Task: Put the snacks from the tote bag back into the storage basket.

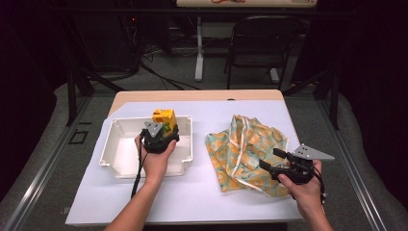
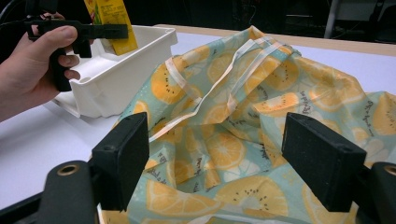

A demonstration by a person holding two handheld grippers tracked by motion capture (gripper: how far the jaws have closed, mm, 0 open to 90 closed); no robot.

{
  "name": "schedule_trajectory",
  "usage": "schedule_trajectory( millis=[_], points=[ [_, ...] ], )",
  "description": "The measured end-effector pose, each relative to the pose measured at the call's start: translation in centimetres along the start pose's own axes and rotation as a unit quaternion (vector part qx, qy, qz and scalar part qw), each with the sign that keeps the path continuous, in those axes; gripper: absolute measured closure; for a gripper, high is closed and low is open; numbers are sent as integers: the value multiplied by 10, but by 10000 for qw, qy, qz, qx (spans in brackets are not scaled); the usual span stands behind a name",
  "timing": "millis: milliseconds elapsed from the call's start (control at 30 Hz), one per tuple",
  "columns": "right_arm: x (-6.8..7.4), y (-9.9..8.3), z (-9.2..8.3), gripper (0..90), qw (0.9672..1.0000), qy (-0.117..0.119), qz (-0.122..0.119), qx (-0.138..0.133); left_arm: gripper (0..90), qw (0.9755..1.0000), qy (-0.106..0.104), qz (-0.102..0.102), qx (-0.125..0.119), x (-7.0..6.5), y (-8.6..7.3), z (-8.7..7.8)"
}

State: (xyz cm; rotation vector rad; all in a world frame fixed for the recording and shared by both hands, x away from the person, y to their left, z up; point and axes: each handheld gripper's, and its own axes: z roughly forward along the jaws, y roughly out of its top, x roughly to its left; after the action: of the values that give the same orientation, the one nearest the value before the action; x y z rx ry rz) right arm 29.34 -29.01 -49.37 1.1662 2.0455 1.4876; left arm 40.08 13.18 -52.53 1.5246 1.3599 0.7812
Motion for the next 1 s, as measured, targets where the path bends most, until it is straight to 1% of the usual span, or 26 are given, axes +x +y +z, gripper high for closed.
schedule_trajectory(
  millis=[167, 400, 467, 600, 700, 800, 867, 900, 933, 1000],
  points=[
    [-2, 0, -1, 229, 10000, 0, 30, -18, 309, 9998, 145, -150, 38, 5, -1, 8],
    [-5, -1, 0, 234, 10000, -20, 74, -32, 308, 9992, 359, -197, 36, 9, -4, 17],
    [-5, -2, 0, 234, 9999, -20, 112, -68, 308, 9990, 391, -212, 72, 10, -5, 20],
    [-7, -2, 0, 236, 10000, -39, 81, -29, 308, 9984, 454, -290, 176, 13, -8, 25],
    [-9, -2, 1, 236, 10000, -37, 82, -21, 308, 9978, 552, -331, 164, 16, -9, 27],
    [-9, -2, 1, 237, 9999, -26, 98, -60, 308, 9975, 619, -295, 187, 17, -10, 29],
    [-10, -2, 2, 237, 10000, -1, 34, -46, 308, 9974, 654, -199, 248, 18, -11, 30],
    [-10, -2, 3, 238, 10000, -12, 36, -47, 308, 9971, 682, -182, 274, 18, -12, 31],
    [-11, -2, 4, 238, 10000, -5, 63, -59, 308, 9967, 704, -166, 359, 19, -14, 33],
    [-12, -3, 4, 238, 9999, 21, 97, -85, 308, 9963, 729, -193, 403, 19, -15, 34]
  ],
)
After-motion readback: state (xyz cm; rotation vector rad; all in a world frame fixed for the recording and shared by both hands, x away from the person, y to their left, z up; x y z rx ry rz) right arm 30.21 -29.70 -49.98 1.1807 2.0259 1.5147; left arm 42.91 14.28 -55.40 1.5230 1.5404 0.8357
